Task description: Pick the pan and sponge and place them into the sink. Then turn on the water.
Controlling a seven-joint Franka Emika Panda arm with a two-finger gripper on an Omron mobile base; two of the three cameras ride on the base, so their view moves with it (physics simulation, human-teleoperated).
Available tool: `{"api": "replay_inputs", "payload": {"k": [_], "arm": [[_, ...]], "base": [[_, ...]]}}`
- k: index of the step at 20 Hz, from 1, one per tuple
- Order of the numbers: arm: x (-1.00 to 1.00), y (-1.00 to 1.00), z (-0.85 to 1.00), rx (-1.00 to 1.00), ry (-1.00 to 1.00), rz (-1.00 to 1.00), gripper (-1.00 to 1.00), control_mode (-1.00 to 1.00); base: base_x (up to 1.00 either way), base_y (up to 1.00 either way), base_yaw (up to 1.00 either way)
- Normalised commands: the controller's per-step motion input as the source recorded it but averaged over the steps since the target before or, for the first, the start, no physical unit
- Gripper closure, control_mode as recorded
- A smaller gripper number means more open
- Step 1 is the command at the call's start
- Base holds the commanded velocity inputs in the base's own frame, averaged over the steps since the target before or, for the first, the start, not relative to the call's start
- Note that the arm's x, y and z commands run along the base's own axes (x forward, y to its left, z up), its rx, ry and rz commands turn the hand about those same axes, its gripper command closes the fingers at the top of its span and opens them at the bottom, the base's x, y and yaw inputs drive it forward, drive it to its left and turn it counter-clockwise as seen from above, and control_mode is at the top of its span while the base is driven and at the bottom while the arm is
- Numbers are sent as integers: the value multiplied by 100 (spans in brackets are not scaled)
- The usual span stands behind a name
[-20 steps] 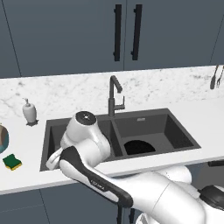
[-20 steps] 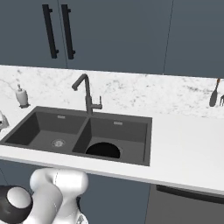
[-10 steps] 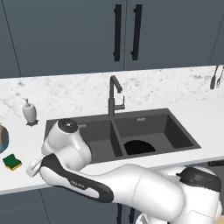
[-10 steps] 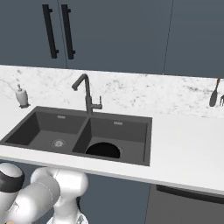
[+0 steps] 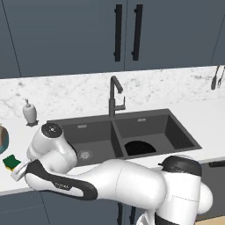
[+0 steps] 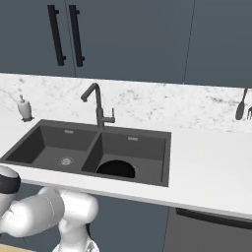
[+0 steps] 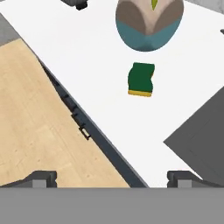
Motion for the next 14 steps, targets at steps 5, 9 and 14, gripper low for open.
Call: {"api": "replay_inputs", "payload": {"k": [5,9,14], "arm": [[25,17,-10,-1,-2,0,-100,-100],[31,2,-29,-1,-1,0,-100,-100],[33,1,-28,0,-3,0,-100,-100]], "base": [[0,0,0],[0,0,0],[0,0,0]]}}
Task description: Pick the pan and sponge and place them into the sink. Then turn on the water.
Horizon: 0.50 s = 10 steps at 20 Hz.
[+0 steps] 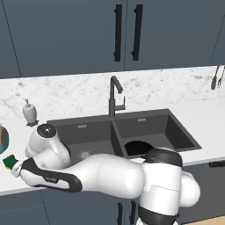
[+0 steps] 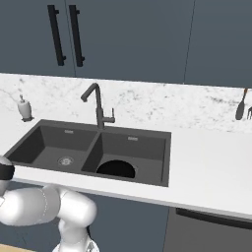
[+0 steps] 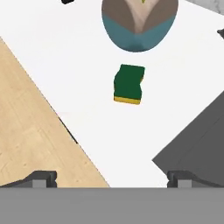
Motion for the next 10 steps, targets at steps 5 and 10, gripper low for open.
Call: {"api": "replay_inputs", "payload": {"k": [5,10], "arm": [[42,26,-16,0,-1,0,-100,-100],[38,41,-24,-1,0,0,-100,-100]], "base": [[0,0,0],[0,0,0]]}}
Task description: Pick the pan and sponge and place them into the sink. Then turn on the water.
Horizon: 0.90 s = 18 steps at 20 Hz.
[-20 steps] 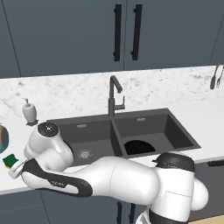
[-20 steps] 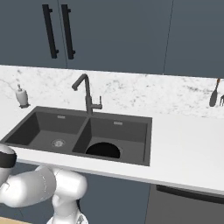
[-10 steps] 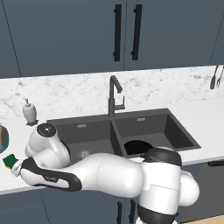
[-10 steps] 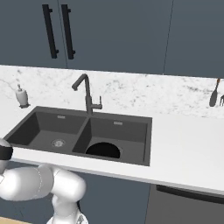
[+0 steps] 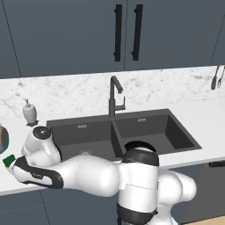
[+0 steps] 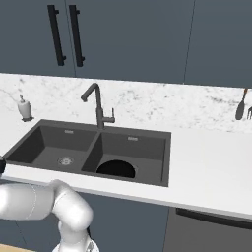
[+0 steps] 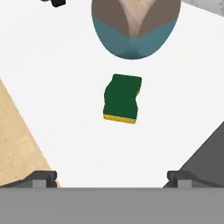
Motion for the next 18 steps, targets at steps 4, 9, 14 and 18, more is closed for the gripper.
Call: {"api": "replay_inputs", "payload": {"k": [4,9,14,18], "arm": [[31,47,-21,-3,2,0,-100,-100],[32,46,-24,-5,4,0,-100,-100],[29,30,-29,-4,4,1,-100,-100],[25,23,-43,-4,4,3,-100,-100]], "base": [[0,0,0],[0,0,0],[0,0,0],[0,0,0]]}}
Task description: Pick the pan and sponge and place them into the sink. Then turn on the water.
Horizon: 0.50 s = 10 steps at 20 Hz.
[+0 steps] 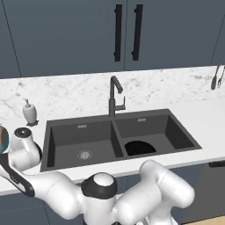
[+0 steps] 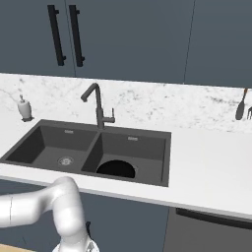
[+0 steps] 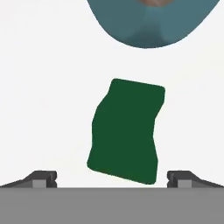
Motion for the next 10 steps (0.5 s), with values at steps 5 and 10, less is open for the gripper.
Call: {"api": "replay_inputs", "payload": {"k": [5,10], "arm": [[24,23,-53,-5,1,4,-100,-100],[2,29,-55,-4,2,1,100,-100]], "base": [[0,0,0],[0,0,0]]}}
